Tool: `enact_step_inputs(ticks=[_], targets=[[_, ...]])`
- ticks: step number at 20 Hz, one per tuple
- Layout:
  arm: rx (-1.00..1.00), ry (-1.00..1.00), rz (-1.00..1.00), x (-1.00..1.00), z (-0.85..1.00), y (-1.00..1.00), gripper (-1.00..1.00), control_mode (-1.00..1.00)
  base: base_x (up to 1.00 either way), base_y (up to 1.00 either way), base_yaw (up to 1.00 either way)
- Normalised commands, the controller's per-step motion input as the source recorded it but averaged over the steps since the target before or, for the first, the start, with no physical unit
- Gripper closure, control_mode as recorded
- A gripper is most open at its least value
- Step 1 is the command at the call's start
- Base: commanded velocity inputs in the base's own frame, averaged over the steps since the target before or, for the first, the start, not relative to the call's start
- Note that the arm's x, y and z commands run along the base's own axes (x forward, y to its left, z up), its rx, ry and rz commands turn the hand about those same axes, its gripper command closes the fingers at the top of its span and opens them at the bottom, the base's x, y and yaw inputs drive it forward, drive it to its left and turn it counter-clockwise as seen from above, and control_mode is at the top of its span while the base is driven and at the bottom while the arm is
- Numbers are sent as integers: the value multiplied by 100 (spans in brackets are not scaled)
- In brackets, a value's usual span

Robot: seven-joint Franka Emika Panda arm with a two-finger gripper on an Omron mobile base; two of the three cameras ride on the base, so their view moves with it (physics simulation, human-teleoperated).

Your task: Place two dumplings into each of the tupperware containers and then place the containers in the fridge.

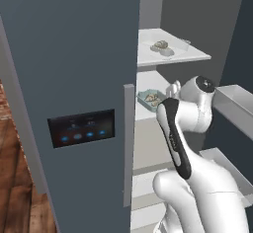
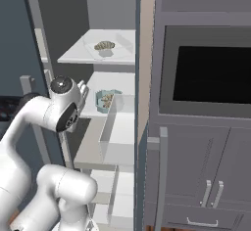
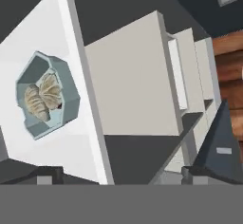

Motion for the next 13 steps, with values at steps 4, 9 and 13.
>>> enact_step_inputs(ticks=[4,9,13], targets=[[0,28,0,-100,53,0,-100,-100,0,0,0],[0,28,-5,-67,66,0,-100,-100,0,0,0],[0,15,-8,-85,21,-3,-100,-100,0,0,0]])
